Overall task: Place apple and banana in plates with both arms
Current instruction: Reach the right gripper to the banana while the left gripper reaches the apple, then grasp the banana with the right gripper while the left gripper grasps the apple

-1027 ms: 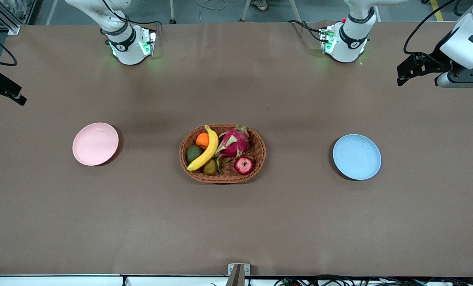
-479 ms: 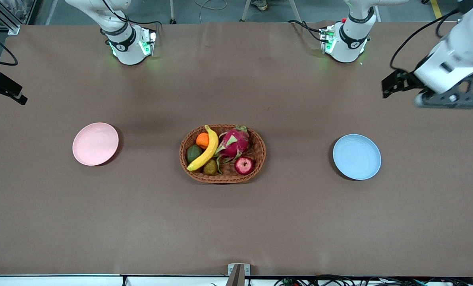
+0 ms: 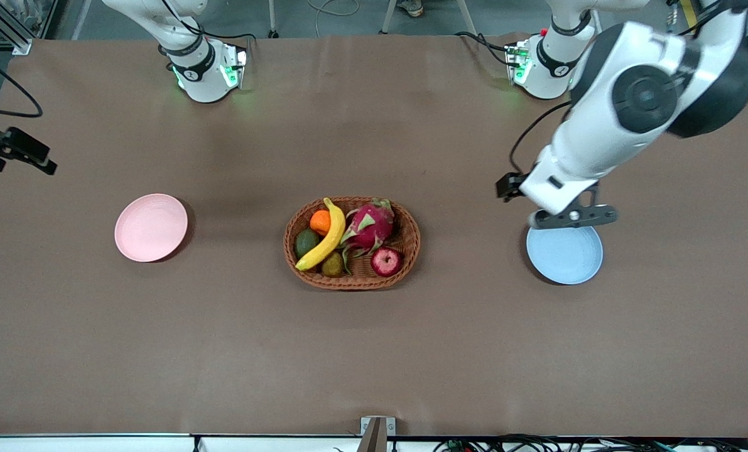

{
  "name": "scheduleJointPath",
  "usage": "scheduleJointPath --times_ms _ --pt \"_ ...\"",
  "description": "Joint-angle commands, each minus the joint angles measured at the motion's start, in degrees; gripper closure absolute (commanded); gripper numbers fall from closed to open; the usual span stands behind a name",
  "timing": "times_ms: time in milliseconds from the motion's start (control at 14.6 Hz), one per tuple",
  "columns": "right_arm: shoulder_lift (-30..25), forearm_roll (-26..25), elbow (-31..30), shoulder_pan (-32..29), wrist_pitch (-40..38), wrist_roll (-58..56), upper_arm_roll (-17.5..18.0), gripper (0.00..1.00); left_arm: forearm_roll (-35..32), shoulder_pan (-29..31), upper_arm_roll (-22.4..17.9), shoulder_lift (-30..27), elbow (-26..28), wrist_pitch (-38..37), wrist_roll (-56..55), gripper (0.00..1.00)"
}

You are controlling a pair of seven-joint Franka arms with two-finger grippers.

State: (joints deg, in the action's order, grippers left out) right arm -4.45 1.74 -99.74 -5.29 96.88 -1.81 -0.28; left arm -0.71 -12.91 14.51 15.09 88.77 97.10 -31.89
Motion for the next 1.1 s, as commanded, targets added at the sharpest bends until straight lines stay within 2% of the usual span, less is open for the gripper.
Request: scheduleJointPath --times_ms 0,274,479,685,890,1027 --pt "4.35 -1.82 1.57 4.04 0.24 -0.04 0.19 0.00 -0.79 -4.21 -0.01 5.45 -1.84 4.04 -8.59 0.00" --pt "10.59 -1.03 1.83 13.53 3.83 3.28 0.28 0.00 -0.61 -8.62 -0.01 13.27 -2.11 13.35 -23.72 0.00" --pt "17.87 -1.03 1.92 24.23 10.14 20.83 0.19 0.00 -0.61 -11.43 -0.01 18.02 -2.45 22.58 -30.75 0.00" --pt "25.26 -0.95 2.45 31.28 17.71 38.32 0.28 0.00 -0.87 -14.50 -0.44 24.87 -7.09 29.71 -39.36 0.00" --pt "32.99 -0.86 7.61 34.90 19.66 53.18 0.28 0.00 -0.88 -16.18 -0.89 29.02 -8.96 35.24 -44.74 0.00" --pt "36.86 -0.86 10.96 36.57 19.66 58.48 0.28 0.00 -0.88 -16.71 -0.89 30.69 -8.96 38.59 -46.76 0.00"
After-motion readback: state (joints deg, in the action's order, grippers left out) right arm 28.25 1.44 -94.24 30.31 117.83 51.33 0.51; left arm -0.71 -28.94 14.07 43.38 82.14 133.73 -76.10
